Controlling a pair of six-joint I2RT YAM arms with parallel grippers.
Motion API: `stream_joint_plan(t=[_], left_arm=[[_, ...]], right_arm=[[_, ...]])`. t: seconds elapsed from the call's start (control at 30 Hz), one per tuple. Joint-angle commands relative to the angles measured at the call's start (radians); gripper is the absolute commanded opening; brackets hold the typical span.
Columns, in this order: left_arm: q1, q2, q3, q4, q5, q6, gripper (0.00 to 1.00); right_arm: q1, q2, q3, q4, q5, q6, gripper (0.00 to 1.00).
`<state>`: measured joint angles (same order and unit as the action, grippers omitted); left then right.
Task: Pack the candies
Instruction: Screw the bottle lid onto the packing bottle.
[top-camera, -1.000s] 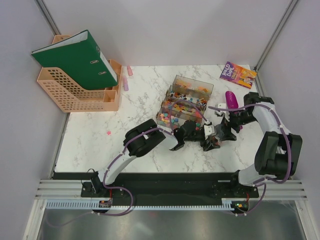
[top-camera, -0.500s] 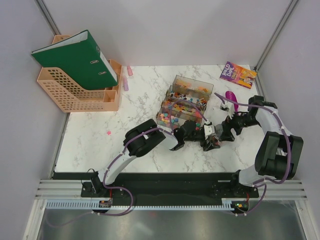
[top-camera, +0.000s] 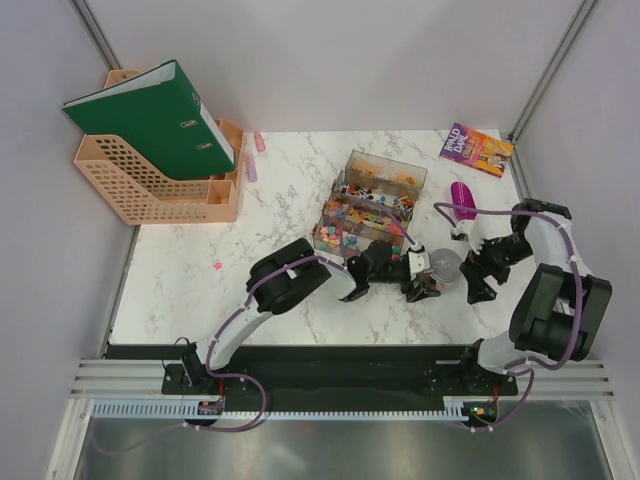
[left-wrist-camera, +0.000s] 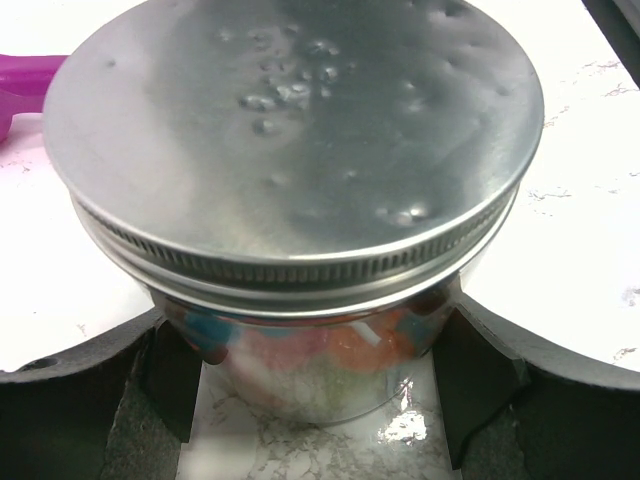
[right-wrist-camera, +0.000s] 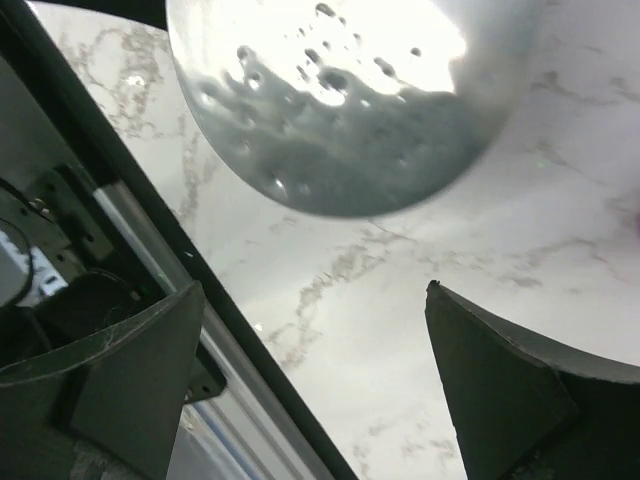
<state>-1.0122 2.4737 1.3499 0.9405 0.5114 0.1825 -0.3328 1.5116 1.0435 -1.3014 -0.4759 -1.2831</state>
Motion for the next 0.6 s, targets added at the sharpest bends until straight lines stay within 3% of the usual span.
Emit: stream_joint_plan(t=[0.0,0.13,0.27,0.57], left_arm=[[0.035,0.200,-0.136,-0.628,-0.191,0.238,0.02],[0.032,0.206,-0.135,-0.631,-0.185,0.236,0.02],[0.029,0.209,-0.124,-0.637,-0.185,0.235,0.02],[0.027,0.209,-0.127,-0.637,-0.183,0.232,0.02]], right_arm=[[-0.034,-0.065,0.082,-0.159,0.040,-0.189,0.98],[-0.063,-0.108,0.148,-0.159,-0.064,-0.404,0.98],[-0.054,-0.100,0.190,-0.157,-0.187,-0.518,0.98],[0.159,-0.041,0.188,-0.159,-0.132,-0.581,0.98]])
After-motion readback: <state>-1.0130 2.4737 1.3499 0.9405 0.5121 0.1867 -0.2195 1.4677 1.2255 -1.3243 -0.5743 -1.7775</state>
